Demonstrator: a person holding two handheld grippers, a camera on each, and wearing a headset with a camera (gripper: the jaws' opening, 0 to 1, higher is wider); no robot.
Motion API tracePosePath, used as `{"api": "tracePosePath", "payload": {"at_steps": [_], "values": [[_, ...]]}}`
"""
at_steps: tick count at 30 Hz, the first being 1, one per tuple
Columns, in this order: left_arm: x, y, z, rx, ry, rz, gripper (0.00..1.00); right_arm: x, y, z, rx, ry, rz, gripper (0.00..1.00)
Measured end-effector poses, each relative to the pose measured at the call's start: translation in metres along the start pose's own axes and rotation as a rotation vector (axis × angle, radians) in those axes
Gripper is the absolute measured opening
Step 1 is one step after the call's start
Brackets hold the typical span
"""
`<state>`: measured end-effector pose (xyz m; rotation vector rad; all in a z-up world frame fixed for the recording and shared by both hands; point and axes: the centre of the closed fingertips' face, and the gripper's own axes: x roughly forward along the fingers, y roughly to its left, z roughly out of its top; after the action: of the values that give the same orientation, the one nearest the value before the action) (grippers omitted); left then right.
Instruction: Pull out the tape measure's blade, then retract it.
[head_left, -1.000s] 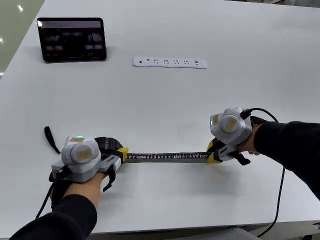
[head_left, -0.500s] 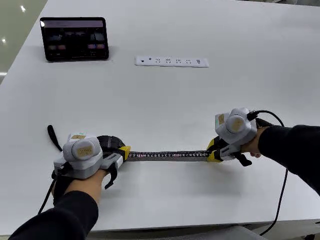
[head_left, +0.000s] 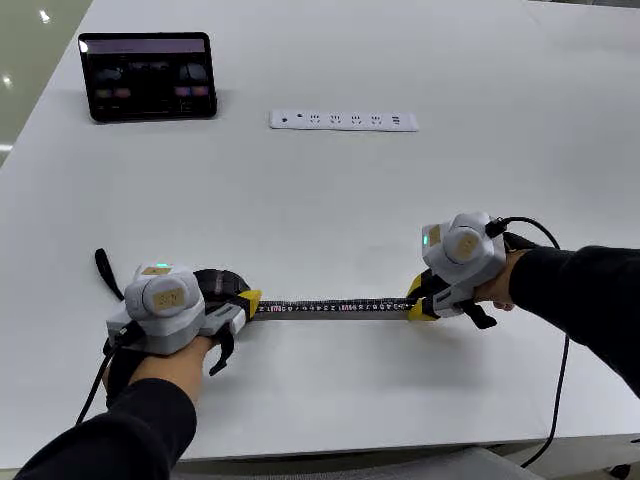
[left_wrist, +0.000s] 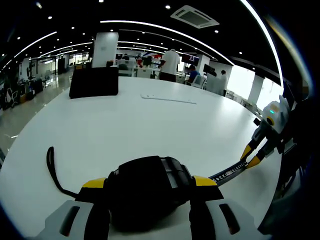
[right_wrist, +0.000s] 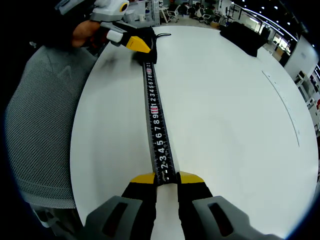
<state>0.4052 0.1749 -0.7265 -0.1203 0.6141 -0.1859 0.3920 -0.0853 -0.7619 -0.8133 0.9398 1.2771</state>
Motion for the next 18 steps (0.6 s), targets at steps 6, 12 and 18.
{"api": "tracePosePath", "payload": {"at_steps": [6,12,18], "values": [[-0.0013,-0.0008,0.0,-0.001,0.001,0.0,0.6,0.0013,0.0008,0.0026,-0.007,0.002,0.001,0.11],[-0.0018,-0.0015,0.0,-0.002,0.001,0.0,0.6,0.0024,0.0013,0.005,-0.008,0.0,-0.002,0.11],[-0.0007,-0.0007,-0.0003,-0.003,0.002,0.0,0.6,0.0038,-0.0002,0.008,0.003,-0.005,0.001,0.11]]}}
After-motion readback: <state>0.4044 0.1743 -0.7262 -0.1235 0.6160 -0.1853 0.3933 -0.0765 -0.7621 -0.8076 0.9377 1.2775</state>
